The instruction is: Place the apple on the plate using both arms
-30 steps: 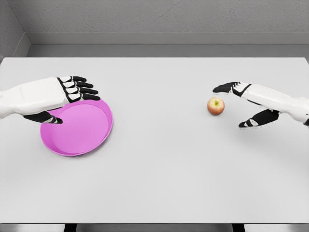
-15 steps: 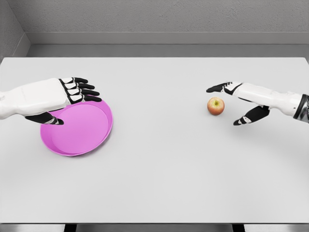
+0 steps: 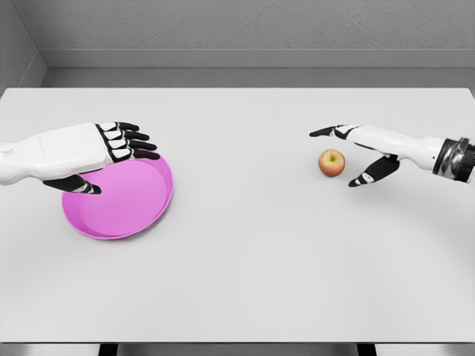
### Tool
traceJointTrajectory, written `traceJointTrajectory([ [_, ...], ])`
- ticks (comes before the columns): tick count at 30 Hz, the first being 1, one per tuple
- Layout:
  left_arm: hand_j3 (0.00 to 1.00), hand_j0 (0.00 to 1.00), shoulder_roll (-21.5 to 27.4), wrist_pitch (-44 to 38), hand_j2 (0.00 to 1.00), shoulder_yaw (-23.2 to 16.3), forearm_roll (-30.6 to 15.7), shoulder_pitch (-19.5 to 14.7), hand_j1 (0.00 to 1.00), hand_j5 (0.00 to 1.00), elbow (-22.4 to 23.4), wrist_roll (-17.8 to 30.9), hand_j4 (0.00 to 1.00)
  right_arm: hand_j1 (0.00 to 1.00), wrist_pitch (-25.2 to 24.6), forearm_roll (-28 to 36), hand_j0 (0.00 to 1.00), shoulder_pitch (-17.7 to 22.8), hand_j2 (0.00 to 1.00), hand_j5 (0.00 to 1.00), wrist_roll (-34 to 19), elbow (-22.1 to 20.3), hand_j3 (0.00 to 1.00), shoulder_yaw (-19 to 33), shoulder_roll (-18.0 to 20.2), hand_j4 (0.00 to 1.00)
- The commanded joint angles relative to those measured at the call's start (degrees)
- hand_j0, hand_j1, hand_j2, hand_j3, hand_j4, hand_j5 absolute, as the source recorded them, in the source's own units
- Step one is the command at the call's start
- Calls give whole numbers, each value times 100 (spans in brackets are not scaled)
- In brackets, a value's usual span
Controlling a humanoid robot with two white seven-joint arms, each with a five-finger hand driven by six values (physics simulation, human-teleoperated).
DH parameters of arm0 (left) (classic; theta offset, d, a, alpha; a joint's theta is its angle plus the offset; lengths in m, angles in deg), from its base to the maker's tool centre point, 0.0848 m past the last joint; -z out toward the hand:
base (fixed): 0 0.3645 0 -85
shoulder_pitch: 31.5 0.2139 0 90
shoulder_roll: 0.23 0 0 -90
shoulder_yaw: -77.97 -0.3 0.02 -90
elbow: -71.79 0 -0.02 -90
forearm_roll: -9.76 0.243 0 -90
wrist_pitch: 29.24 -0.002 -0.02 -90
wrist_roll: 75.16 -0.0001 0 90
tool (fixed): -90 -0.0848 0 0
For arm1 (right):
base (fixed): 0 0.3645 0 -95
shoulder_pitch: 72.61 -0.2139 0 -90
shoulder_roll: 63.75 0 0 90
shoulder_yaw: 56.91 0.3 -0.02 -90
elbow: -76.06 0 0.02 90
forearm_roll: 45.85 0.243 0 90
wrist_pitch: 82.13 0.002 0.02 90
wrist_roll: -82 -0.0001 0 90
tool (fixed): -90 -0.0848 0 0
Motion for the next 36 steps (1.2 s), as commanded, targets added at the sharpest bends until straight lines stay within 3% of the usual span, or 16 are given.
traceJointTrajectory([
  [1,100,100,-5,-7,100,-2,-36,0,100,100,0,7,100,100,-14,31,100,0,100,100,2,178,100,-92,-90,100],
  [10,100,100,-32,-7,100,-29,-36,-9,100,100,0,15,100,100,12,-13,100,-211,100,100,2,520,100,-364,-204,100],
  [27,100,100,-128,-7,100,-37,-36,-9,100,100,0,130,100,100,109,-268,100,-422,100,100,2,1021,100,-364,-301,100],
  [36,100,100,-128,-7,100,-37,-36,0,100,100,0,130,100,100,109,-488,100,-571,100,100,2,1346,100,-373,-556,100],
])
